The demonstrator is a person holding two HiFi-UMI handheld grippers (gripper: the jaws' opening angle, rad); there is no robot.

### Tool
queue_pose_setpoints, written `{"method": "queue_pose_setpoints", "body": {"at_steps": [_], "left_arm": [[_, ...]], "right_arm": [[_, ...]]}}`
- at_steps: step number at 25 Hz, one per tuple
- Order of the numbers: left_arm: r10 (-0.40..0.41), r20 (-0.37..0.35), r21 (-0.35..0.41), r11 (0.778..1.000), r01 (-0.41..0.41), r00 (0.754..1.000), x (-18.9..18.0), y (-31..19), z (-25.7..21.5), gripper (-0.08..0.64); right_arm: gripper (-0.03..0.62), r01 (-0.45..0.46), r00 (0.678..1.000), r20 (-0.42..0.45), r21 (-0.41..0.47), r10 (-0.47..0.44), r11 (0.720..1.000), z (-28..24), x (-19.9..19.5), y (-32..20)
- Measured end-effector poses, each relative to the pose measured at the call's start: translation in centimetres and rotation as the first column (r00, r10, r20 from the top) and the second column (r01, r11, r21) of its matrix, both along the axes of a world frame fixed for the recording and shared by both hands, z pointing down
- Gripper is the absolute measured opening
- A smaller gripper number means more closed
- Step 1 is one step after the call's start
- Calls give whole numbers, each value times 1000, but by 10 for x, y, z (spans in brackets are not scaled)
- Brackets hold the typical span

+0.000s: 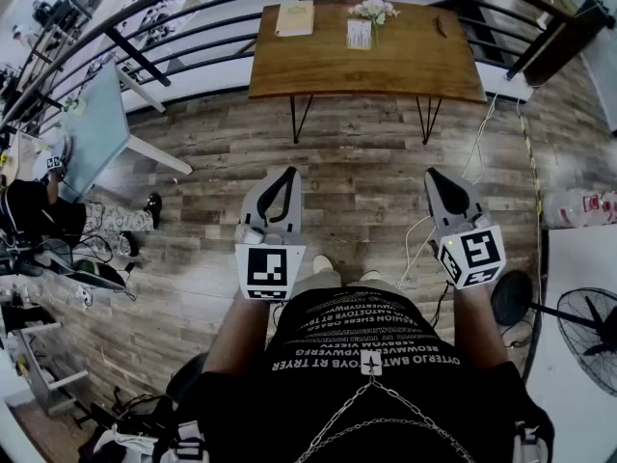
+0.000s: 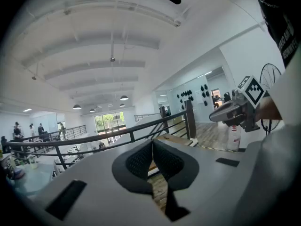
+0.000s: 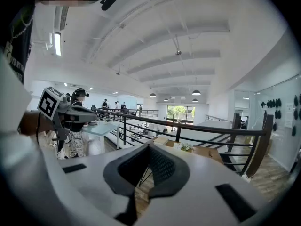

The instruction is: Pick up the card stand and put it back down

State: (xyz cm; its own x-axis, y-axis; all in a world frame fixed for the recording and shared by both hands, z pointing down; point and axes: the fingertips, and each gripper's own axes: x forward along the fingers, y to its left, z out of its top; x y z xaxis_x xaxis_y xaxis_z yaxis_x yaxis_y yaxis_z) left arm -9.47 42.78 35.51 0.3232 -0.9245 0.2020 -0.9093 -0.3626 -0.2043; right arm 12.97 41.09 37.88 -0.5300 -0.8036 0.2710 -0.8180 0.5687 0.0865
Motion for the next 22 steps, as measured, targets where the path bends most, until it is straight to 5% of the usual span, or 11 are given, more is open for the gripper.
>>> {"method": "queue_pose_setpoints", "body": {"at_steps": [8,18,22], "left_arm": [[32,-4,14,999,-32,999,-37,-13,9,29],[83,-163,42,996,-77,983,-79,-28,5,28],[96,-86,68,994,-90,992,-77,-34,9,28]], "right_arm": [[14,-9,1000,5,34,8,999,-4,-40,-5],[15,-57,998,18,36,57,998,-9,-68,-12],[15,-70,997,10,40,70,997,-8,-68,-18]]}}
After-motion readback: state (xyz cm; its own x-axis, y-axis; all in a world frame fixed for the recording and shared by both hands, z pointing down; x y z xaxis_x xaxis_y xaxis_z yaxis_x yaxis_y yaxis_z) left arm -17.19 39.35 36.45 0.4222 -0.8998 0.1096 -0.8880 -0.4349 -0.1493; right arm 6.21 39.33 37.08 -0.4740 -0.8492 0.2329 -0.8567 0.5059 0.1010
